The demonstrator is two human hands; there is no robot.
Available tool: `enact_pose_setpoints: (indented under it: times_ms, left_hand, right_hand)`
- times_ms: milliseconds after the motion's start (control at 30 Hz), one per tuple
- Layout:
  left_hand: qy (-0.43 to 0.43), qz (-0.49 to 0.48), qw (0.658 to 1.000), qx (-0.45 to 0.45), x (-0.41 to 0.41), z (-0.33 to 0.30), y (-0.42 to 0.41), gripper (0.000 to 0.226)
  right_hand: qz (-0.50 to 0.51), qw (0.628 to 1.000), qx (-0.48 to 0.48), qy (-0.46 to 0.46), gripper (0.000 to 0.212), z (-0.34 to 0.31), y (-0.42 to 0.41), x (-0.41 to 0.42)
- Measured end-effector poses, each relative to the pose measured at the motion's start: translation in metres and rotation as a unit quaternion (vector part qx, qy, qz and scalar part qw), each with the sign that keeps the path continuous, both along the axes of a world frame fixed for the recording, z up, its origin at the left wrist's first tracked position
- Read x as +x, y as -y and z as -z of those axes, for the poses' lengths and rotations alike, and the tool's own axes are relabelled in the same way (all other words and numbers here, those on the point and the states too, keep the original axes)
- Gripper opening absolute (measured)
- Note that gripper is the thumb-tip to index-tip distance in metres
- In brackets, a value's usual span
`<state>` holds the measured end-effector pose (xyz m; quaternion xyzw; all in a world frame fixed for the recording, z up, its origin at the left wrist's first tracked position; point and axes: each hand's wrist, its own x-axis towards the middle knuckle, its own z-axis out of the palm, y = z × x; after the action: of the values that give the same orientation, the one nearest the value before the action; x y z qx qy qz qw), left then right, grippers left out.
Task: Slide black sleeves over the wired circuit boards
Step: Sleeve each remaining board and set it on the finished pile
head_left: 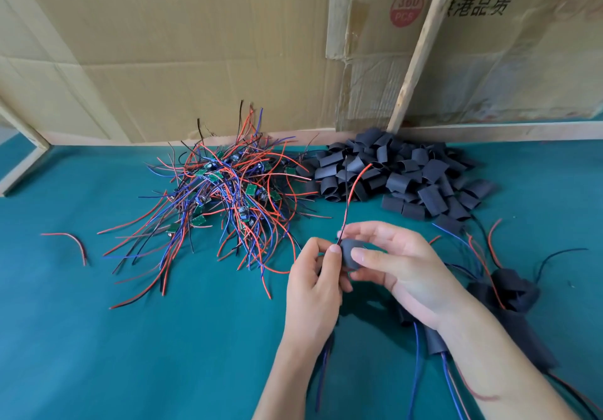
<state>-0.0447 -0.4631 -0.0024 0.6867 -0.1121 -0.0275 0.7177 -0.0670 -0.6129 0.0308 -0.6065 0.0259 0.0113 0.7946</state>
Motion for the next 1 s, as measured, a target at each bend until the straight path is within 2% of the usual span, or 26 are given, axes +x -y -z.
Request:
enact_pose_setpoints:
  times_ms: [133,300,433,533,667,733,867,1000]
  left_hand:
    - [-0.006,0.011,1.0,-0.018,-0.001,-0.004,-0.001,0.033]
    - [-0.005,0.02,0.999,-0.026,-0.002,-0.006,-0.001,0.034]
    - [0.021,0.006,0.999,0.028,-0.002,-0.002,0.0,0.029]
    - [0.033,-0.004,0.997,0.064,-0.003,0.002,0.003,0.027]
    - [0.044,-0.022,0.995,0.089,-0.004,0.004,0.006,0.028]
    - [0.058,-0.023,0.992,0.106,-0.005,0.004,0.007,0.027]
    - [0.072,-0.016,0.988,0.133,-0.007,0.005,0.008,0.024]
    - [0.074,-0.012,0.987,0.145,-0.007,0.005,0.008,0.022]
  right_hand:
    - [-0.044,0.998,0.038,-0.01,0.032,-0.001,0.003,0.0]
    - [-0.029,1.0,-0.002,-0.002,0.031,-0.004,0.004,-0.001]
    - [0.048,0.998,-0.038,0.017,0.034,-0.009,0.009,-0.001]
    - [0.129,0.991,0.031,0.033,0.032,-0.015,0.02,-0.001]
    - [0.311,0.936,0.155,0.059,0.016,-0.021,0.04,0.001]
    - [0.378,0.905,0.188,0.049,0.017,-0.019,0.046,0.001]
    - [0.413,0.89,0.192,0.032,0.02,-0.013,0.044,0.004]
    - [0.388,0.904,0.174,0.044,0.019,-0.013,0.039,0.004]
